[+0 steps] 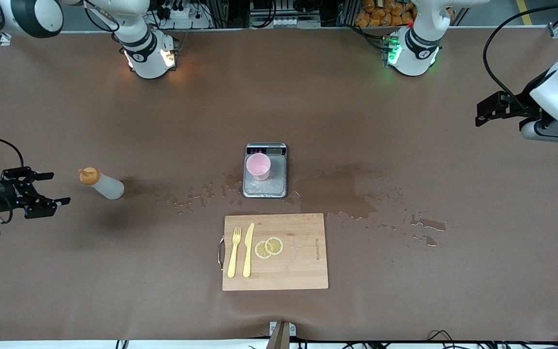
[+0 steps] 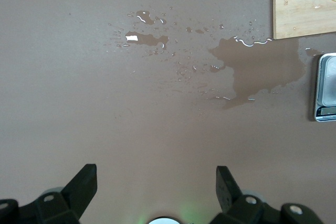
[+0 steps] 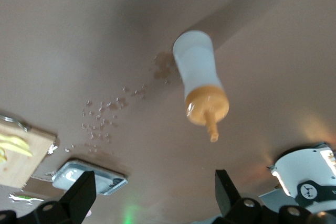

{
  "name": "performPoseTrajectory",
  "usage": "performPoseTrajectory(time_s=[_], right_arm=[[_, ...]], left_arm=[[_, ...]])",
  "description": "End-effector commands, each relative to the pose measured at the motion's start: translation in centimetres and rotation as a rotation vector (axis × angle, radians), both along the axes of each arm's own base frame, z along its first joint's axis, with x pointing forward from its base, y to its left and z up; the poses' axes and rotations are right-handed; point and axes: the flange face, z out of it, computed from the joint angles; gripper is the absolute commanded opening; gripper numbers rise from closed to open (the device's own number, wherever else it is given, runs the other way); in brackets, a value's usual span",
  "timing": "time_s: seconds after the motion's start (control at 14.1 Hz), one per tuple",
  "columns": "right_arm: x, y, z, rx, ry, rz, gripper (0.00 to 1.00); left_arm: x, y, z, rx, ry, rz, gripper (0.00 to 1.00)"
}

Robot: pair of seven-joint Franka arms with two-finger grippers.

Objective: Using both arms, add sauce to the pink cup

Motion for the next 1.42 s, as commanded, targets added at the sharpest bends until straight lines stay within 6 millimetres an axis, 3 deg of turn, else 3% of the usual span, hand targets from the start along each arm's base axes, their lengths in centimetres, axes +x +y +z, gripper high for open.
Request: performPoseTrajectory(time_s=[0.0,0.21,0.5,0.85,1.06,1.21,1.35], right_arm=[[-1.1,2.5,4.6,-0.041,-0.036,0.051,1.0],[-1.9,5.9,7.9,-0.042,-0.061,0.113,1.0],[-3.4,11.2,11.6,-0.043,-0.11,0.222,1.0],[-6.2,14.8,15.0,-0.062,-0.176,0.258,1.0],[-7.9,15.5,16.2,-0.128,-0.27,0.269,1.0],[-9.0,16.2,18.5,-0.205,-0.332,0.358,1.0],[-10.0,15.1,20.8,-0.224,-0.386,0.417,1.0]], left_arm=[[-0.1,0.6,0.6,-0.004,-0.007,0.007,1.0],[-1.2,1.7,1.5,0.071,0.005,0.002,1.0],[-1.7,0.2,1.4,0.081,0.024,-0.011,1.0],[-1.7,1.2,1.4,0.083,0.031,0.004,1.0],[-2.1,1.5,1.2,0.089,0.066,0.03,1.0],[-2.1,1.6,1.1,0.092,0.07,0.05,1.0],[-2.1,1.7,1.1,0.092,0.07,0.052,1.0]])
